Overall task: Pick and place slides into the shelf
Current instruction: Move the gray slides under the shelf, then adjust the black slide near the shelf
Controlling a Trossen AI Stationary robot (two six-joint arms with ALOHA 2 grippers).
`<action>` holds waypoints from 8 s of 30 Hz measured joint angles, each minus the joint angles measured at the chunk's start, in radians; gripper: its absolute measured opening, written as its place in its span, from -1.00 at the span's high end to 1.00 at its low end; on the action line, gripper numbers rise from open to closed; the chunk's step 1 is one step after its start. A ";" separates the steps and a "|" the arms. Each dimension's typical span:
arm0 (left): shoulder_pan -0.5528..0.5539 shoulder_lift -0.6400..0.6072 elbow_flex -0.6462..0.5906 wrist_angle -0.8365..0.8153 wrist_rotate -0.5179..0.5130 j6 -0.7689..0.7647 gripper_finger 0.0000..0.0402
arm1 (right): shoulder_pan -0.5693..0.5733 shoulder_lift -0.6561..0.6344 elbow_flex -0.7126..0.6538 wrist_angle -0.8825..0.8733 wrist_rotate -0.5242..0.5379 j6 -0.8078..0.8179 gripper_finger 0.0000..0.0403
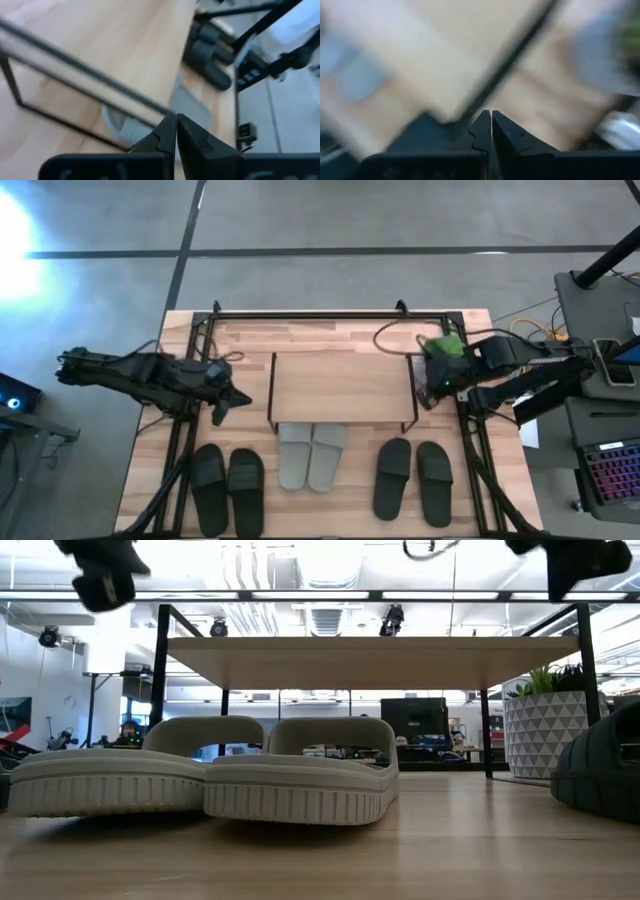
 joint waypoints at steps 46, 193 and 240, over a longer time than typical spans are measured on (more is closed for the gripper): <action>-0.005 -0.069 -0.026 0.060 0.118 0.146 1.00 | 0.580 0.931 0.396 0.712 0.074 0.630 0.96; -0.006 -0.236 -0.030 -0.022 0.188 0.355 1.00 | 0.549 1.474 1.103 0.251 0.394 1.165 0.96; -0.006 -0.212 -0.031 -0.020 0.187 0.354 1.00 | 0.482 1.443 1.106 0.143 0.378 1.036 0.96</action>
